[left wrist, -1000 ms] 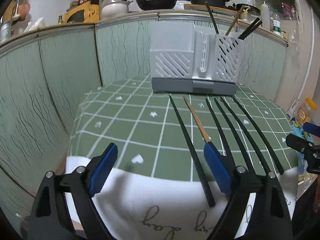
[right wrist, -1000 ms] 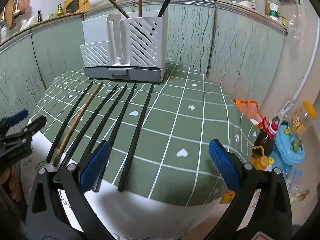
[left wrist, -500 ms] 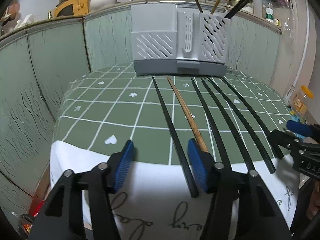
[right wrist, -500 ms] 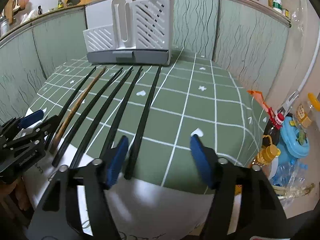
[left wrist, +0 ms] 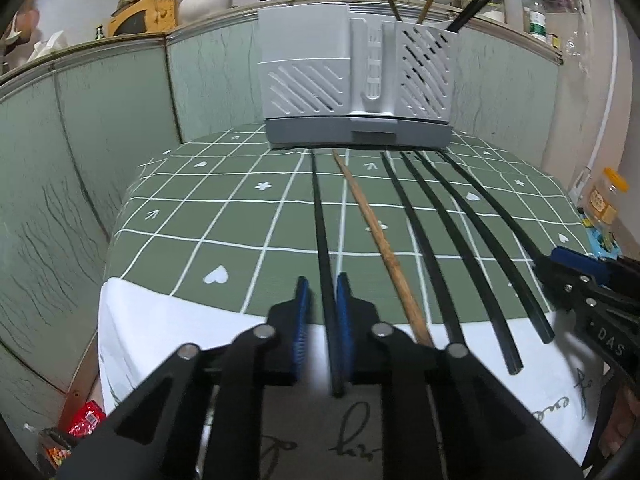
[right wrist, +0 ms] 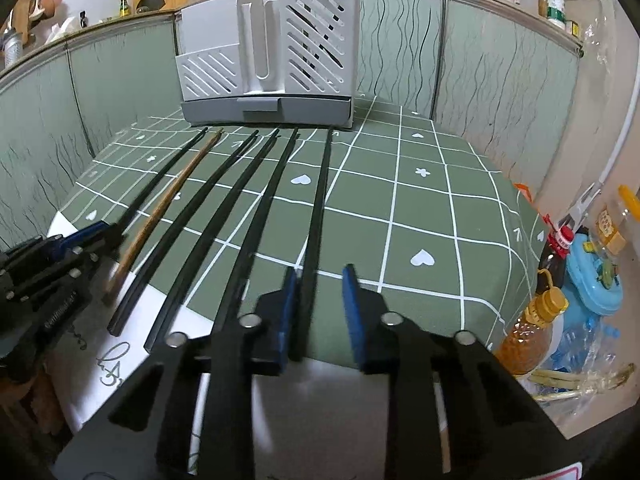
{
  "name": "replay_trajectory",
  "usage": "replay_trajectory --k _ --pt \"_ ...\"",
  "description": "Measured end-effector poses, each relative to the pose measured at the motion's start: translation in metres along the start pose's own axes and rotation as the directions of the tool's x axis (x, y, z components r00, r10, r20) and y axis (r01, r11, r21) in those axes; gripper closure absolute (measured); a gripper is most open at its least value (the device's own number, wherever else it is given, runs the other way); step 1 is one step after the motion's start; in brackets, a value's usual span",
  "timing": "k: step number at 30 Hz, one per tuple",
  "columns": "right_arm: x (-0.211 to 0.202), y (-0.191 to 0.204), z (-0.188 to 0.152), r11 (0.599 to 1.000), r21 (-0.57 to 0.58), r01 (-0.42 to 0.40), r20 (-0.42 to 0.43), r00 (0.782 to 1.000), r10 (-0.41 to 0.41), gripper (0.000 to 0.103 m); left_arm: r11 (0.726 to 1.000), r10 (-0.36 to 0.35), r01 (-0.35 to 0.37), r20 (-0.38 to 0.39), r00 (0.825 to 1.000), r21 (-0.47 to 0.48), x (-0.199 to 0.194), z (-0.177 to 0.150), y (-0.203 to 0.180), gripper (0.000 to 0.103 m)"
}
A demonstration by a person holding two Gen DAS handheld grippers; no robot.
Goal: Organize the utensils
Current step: 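Grasp a black chopstick with the left tool while the right tool grasps another black chopstick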
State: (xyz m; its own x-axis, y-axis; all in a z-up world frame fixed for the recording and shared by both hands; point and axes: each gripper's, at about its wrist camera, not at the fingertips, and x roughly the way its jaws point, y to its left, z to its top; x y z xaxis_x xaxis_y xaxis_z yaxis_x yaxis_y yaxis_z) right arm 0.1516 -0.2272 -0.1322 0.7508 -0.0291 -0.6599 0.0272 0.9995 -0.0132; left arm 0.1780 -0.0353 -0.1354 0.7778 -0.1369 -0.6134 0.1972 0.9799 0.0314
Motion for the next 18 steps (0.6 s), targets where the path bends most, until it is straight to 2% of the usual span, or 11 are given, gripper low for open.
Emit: replay_trajectory --k 4,7,13,18 --pt "-0.001 0.007 -0.001 1.000 -0.017 0.014 -0.002 1.000 -0.014 0.097 1.000 0.008 -0.008 -0.001 1.000 -0.001 0.000 0.000 0.001 0.095" --pt "-0.001 0.004 0.001 1.000 0.003 0.000 -0.021 1.000 0.000 0.097 1.000 0.020 -0.020 0.002 1.000 0.012 0.000 0.000 -0.001 0.095" --pt "-0.005 -0.002 0.004 0.998 0.043 -0.040 -0.038 0.998 0.041 0.097 0.999 -0.022 0.022 -0.015 1.000 -0.027 0.000 0.002 0.006 0.095" --pt "-0.014 -0.005 0.007 0.997 0.046 -0.055 -0.027 0.998 0.056 0.097 0.999 -0.038 0.037 -0.014 0.999 -0.020 -0.009 0.007 0.007 0.095"
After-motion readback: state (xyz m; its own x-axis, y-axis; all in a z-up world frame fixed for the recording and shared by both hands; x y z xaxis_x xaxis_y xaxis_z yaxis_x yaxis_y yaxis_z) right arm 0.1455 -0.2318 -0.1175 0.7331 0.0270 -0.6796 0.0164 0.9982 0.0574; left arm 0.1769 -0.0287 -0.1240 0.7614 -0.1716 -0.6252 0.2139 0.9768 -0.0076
